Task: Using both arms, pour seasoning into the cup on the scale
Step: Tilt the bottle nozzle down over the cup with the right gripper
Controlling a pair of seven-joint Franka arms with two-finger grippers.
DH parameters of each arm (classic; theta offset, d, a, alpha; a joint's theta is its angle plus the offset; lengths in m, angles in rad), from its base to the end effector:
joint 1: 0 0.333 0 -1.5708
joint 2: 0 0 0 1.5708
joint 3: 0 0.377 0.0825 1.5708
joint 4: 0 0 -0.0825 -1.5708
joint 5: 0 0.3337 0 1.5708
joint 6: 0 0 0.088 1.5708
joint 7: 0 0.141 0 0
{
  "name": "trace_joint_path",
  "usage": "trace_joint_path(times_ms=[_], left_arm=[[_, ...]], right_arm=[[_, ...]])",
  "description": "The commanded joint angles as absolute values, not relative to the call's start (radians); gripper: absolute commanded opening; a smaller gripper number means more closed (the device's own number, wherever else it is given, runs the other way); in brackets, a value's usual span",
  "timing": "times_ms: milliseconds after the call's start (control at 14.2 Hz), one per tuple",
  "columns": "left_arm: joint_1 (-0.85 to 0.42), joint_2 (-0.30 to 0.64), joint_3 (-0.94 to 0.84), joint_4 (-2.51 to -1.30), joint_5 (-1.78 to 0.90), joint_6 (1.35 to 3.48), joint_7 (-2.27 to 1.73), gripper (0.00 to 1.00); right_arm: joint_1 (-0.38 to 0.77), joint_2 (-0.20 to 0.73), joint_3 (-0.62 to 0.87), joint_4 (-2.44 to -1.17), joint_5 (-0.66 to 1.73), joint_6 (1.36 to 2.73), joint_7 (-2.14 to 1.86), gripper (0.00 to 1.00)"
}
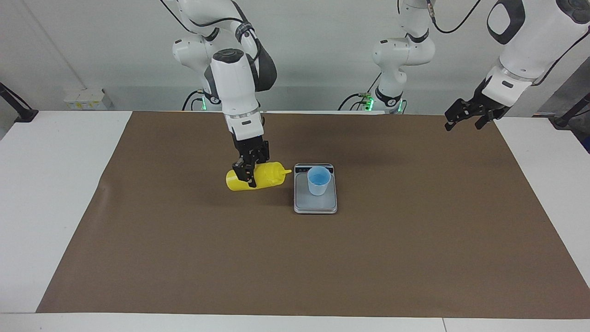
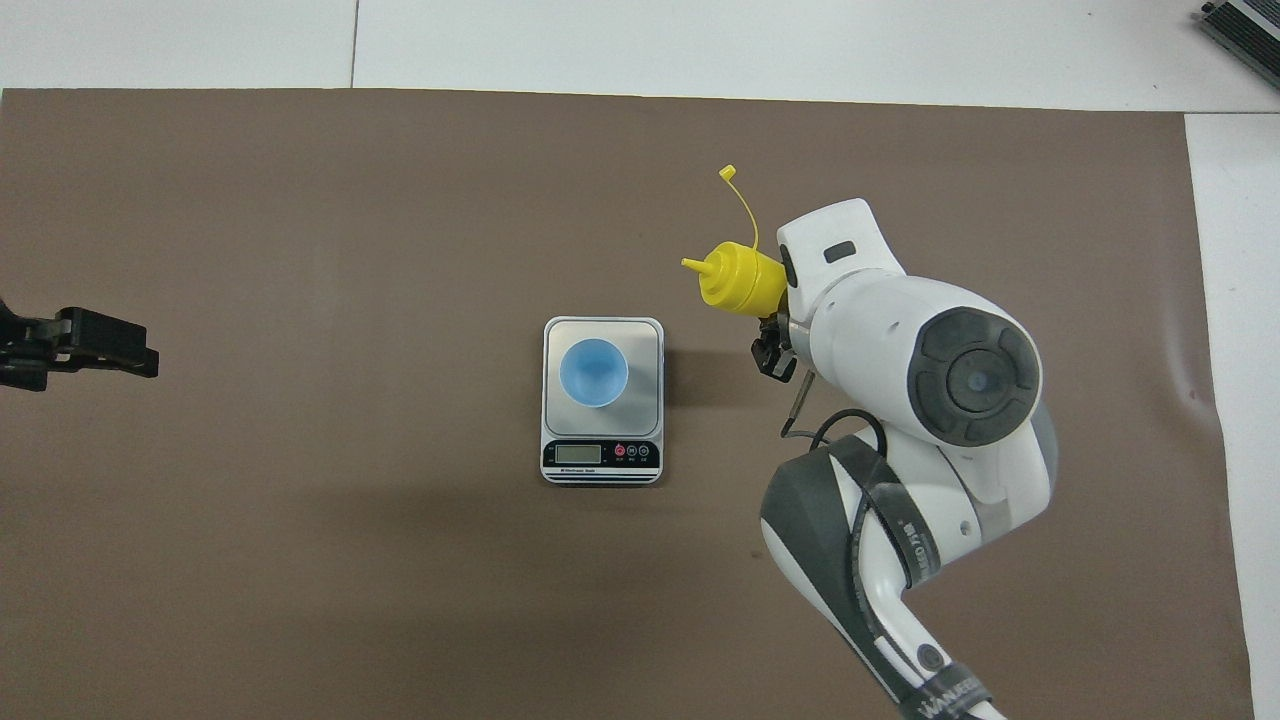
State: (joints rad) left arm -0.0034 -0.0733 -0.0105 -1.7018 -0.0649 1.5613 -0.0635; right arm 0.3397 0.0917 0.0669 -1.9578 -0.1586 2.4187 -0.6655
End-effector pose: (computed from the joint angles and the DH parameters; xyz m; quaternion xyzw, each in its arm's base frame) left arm 0.4707 -0.0160 0.6318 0.9986 0.0256 -0.0348 0.0307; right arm 0.5386 0.2258 0.5210 0.8181 0.5419 0.1740 0.0826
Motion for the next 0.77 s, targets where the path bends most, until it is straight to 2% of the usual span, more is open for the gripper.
trace_joint_path(times_ms=[0, 704], left_arm=[[0.002, -0.101, -0.014, -1.733, -0.051, 1.577, -0.054, 1.00], [0.003, -0.101, -0.014, -1.733, -0.051, 1.577, -0.054, 1.00]], right_arm=[[0.359, 0.129, 0.074, -1.918, -0.279, 2.393, -0.611, 0.39], [0.472, 0.176, 0.075, -1.925, -0.691, 2.336, -0.391, 0.39]])
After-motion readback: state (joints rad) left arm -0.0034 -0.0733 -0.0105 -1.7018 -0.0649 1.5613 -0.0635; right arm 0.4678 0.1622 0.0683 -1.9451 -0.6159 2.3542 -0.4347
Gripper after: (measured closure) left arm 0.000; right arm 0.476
